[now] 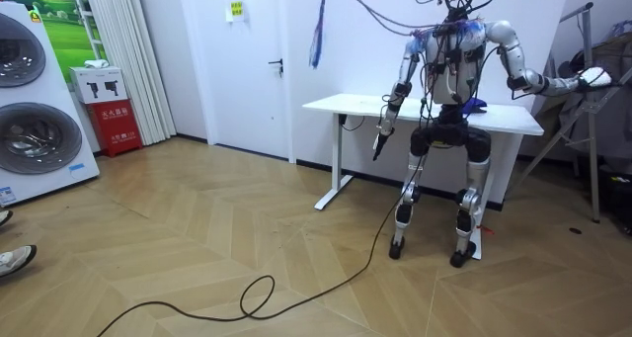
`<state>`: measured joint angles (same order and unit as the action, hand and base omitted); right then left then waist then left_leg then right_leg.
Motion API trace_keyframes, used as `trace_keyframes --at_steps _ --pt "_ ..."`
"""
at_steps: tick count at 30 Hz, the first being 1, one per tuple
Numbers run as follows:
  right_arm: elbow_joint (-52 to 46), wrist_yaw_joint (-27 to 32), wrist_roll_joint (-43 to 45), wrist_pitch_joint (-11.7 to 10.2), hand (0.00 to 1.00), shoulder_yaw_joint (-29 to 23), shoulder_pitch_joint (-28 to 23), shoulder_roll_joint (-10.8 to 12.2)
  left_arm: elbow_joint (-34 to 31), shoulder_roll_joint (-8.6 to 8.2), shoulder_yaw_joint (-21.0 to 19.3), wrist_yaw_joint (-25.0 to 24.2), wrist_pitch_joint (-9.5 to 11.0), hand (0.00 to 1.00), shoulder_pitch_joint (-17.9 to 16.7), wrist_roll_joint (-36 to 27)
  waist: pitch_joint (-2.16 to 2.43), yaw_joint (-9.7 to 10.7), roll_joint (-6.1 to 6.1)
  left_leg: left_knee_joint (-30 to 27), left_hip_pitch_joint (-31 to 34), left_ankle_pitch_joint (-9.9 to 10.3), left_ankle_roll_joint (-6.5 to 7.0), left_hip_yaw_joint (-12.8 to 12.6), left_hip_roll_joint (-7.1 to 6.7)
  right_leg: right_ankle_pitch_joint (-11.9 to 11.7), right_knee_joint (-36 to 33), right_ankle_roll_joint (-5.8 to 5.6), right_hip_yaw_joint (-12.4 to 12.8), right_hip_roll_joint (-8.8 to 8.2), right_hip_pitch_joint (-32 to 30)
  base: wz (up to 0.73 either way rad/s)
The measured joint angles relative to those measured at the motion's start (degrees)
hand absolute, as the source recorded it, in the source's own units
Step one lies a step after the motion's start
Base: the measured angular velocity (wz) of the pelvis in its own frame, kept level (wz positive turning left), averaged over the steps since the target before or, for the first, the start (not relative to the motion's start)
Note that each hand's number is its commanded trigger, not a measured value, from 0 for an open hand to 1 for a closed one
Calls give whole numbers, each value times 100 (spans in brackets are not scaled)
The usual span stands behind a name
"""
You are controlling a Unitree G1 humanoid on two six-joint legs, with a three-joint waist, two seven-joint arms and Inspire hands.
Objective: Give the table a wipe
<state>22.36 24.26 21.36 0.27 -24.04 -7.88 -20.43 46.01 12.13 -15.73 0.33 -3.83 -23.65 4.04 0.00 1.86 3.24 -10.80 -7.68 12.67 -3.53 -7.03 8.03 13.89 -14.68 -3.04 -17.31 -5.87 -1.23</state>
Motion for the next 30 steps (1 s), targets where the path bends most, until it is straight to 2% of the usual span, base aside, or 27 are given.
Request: trace_keyframes --at_steps 5,7,10,11,13,15,18,19,21,24,26,27,29,30 --pt "519 14 -402 69 0 -322 -21 -44 -195 5 -233 -110 -2 0 -130 -12 11 156 52 0 -7 13 -17 -111 6 48 -118 3 123 8 -124 -12" --pt "868 22 -480 105 0 -483 -19 -89 -194 19 -280 -108 -2 0 -141 -12 16 191 138 0 -20 19 -14 -130 4 48 -118 3 131 7 -123 -2" --pt "1319 18 -539 215 0 -489 -39 -167 -178 16 -313 -117 -5 0 -217 -11 4 279 44 4 -68 30 -13 -187 10 49 -139 4 166 15 -119 -9" --pt "1455 15 -536 226 0 -518 -93 -191 -175 16 -327 -127 -6 0 -241 2 -4 305 85 5 -91 35 -14 -203 12 49 -143 4 179 18 -107 -7" --pt "1847 -6 -529 239 0 -606 -134 -227 -178 14 -392 -125 -4 0 -236 8 21 309 110 5 -99 36 -13 -204 15 49 -150 4 183 18 -101 0" --pt "2314 -92 -544 255 0 -628 -144 -231 -179 15 -403 -112 -6 0 -224 -12 21 331 123 3 -97 39 -8 -204 18 49 -146 5 183 17 -96 0" --pt "3148 -373 -622 372 0 -384 -329 -228 -156 2 -341 -89 -13 0 -193 -10 31 264 105 3 -92 61 22 -193 24 49 -108 5 191 29 -82 0" --pt "3443 -530 -618 490 0 -191 -398 -217 -80 0 -289 -89 -33 0 -161 -10 27 240 80 2 -100 57 4 -203 22 48 -105 6 219 36 -84 -5" --pt "3844 -829 -585 573 0 204 -518 -186 38 8 -220 -73 -46 0 -107 9 28 224 50 2 -103 57 -1 -216 22 47 -106 9 221 39 -87 -2" --pt "4364 -1322 -584 769 0 652 -723 -20 325 -4 -122 73 -53 0 -2 10 45 192 -10 0 -112 71 24 -196 26 47 -107 9 210 43 -63 1" --pt "4511 -1594 -664 934 0 828 -780 292 507 -20 98 181 -57 0 51 70 61 141 -97 -4 -119 77 21 -199 39 37 -91 26 240 71 -64 -6" --pt "4529 -1671 -668 935 0 886 -784 381 536 -22 159 187 -67 0 56 90 64 142 -116 -6 -123 78 18 -198 46 36 -91 26 238 74 -59 0" --pt "4734 -1891 -651 916 0 1042 -729 659 827 -85 270 301 -77 0 158 369 38 101 -176 -6 -175 83 11 -157 61 37 -55 28 190 82 38 9" --pt "4751 -1936 -638 920 0 1116 -722 710 916 -109 307 343 -78 0 206 445 32 95 -208 -6 -186 84 11 -138 63 32 -27 37 171 86 73 15"
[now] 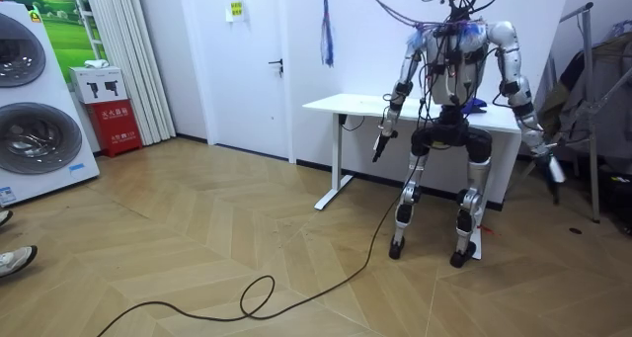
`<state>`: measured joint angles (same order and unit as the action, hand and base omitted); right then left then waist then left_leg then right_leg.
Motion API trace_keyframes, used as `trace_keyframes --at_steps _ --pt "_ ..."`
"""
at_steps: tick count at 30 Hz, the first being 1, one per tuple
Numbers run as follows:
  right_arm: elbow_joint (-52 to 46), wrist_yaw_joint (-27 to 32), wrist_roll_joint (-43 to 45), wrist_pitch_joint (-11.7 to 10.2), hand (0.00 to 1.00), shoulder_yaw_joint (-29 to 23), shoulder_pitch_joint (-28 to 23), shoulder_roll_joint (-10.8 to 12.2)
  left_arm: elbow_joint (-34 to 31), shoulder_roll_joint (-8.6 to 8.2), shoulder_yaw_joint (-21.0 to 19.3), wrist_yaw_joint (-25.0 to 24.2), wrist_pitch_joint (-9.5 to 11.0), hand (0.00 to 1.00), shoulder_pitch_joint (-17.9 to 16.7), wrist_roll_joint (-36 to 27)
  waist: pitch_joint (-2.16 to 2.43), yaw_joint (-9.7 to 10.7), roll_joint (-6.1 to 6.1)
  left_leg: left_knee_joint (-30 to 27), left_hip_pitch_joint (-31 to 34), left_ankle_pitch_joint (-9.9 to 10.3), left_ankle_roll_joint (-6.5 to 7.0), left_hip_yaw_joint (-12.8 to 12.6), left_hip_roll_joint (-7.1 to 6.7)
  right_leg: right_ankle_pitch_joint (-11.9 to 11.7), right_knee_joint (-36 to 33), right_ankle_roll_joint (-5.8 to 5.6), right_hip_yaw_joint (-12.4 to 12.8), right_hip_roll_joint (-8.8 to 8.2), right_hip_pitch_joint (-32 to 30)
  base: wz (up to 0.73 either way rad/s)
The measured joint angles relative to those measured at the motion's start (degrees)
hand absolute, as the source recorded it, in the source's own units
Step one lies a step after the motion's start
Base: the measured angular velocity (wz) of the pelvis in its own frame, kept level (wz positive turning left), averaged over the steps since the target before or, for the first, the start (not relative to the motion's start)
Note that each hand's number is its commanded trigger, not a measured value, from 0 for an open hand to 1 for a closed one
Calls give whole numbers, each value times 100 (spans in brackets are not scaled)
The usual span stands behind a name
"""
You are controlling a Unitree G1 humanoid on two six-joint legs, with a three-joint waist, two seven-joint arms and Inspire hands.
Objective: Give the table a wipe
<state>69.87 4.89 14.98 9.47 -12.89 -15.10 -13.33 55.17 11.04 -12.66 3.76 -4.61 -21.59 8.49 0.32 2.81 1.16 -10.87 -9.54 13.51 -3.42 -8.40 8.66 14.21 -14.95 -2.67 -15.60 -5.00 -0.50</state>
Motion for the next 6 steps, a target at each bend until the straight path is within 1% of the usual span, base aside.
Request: trace_keyframes --at_steps 1,2,3,4,6 --pt "3 -94 37 -1 0 187 36 85 70 -30 136 50 -8 0 23 98 -10 -1 -52 0 -6 0 1 58 -4 -15 49 21 -29 6 43 16" --pt "15 -195 72 -1 0 311 78 168 93 -56 201 68 -9 0 37 131 -7 -4 -80 0 -12 0 1 112 -7 -17 66 24 -43 5 81 15" --pt "20 -246 109 -1 0 357 94 203 115 -66 216 71 -9 0 57 131 -4 -14 -91 0 -15 0 1 137 -8 -17 69 24 -61 6 95 17" --pt "21 -347 164 2 0 469 133 246 189 -75 243 77 -12 0 65 140 -13 -16 -108 -1 -15 0 1 242 -20 -16 93 24 -132 5 133 17" --pt "21 -435 322 14 0 625 200 256 232 -83 385 88 -61 0 73 303 -15 -53 -133 -8 -13 -4 -3 283 -21 -17 115 24 -169 10 160 11"
